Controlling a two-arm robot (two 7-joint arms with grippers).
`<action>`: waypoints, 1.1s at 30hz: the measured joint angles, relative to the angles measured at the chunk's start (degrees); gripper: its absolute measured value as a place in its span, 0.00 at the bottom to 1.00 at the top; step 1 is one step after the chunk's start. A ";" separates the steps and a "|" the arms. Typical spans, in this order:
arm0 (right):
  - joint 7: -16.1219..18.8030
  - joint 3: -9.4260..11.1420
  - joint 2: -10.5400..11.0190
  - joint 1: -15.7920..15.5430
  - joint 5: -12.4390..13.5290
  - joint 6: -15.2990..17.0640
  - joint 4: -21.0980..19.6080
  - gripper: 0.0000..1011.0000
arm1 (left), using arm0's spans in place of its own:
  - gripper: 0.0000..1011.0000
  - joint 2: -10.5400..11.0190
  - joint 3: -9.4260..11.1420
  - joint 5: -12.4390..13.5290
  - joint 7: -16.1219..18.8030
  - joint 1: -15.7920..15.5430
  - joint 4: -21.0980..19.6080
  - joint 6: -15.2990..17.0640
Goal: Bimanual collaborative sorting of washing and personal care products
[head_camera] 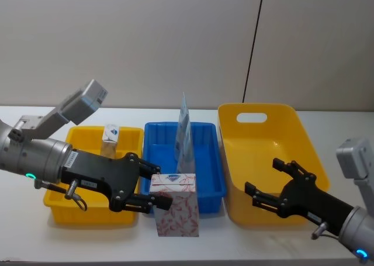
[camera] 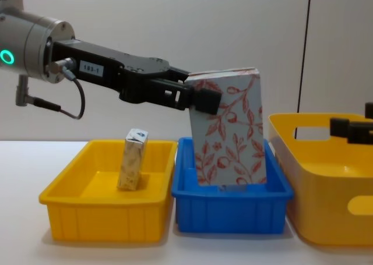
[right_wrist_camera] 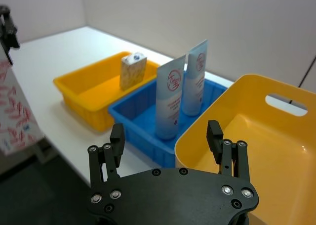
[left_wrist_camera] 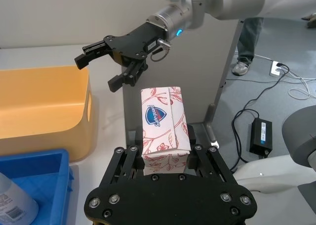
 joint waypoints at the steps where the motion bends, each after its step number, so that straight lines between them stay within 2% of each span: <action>1: 1.31 -0.09 0.92 0.66 0.26 0.03 0.84 0.99 | 0.41 -0.01 0.01 0.00 0.00 0.00 0.01 0.00; 7: 7.32 -0.78 4.37 3.54 1.12 0.15 4.32 0.99 | 0.41 -0.03 0.04 -0.01 -0.04 -0.04 0.05 -0.01; 16: 14.01 -1.80 7.56 6.58 2.63 0.23 7.37 0.99 | 0.41 -0.03 0.07 0.00 -0.04 -0.07 0.10 -0.01; 23: 18.01 -2.28 9.11 7.84 4.44 0.28 7.84 0.99 | 0.41 -0.03 0.07 0.00 -0.04 -0.07 0.11 -0.01; 33: 21.64 -2.69 10.37 8.00 6.50 -0.25 7.02 0.99 | 0.41 -0.03 0.07 -0.01 -0.03 -0.07 0.11 0.00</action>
